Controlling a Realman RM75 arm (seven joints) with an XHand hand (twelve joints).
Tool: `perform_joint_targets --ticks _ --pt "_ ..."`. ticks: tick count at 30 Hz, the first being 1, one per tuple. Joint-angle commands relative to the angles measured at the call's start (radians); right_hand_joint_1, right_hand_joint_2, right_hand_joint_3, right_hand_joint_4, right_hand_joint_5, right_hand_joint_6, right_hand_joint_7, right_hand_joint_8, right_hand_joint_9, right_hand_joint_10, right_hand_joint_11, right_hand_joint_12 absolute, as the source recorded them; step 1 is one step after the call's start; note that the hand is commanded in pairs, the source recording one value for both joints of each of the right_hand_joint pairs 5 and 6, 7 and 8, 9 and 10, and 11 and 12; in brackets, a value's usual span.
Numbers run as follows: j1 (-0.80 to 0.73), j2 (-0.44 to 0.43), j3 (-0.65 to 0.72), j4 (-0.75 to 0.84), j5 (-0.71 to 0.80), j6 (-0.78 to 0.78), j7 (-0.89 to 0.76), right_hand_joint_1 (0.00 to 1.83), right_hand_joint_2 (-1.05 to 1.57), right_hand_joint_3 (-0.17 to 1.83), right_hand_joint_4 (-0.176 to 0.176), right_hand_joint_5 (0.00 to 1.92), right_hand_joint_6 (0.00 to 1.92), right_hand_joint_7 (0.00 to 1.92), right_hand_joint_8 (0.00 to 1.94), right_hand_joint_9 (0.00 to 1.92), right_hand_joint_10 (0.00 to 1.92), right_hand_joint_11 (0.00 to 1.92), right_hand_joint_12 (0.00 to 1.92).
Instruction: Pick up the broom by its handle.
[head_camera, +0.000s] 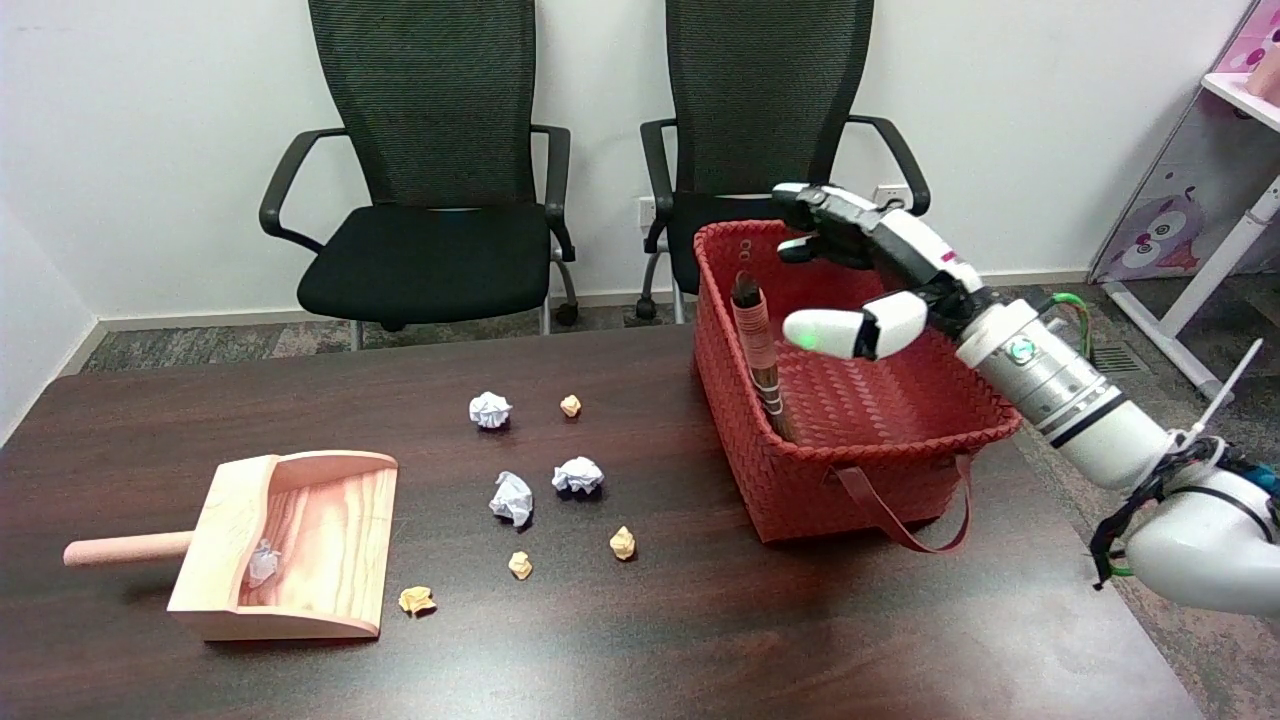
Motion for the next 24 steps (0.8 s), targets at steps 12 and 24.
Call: perform_joint_targets --ticks 12,24 --pt "0.017 -0.134 -0.027 -0.107 -0.021 -0.202 -0.226 0.87 0.15 0.78 -0.176 0.2 0.2 0.2 0.2 0.18 0.18 0.3 0.3" --pt "0.073 -0.225 -0.041 -0.05 -0.012 -0.196 -0.222 0.86 0.11 0.83 -0.176 0.2 0.2 0.2 0.2 0.31 0.31 0.45 0.45"
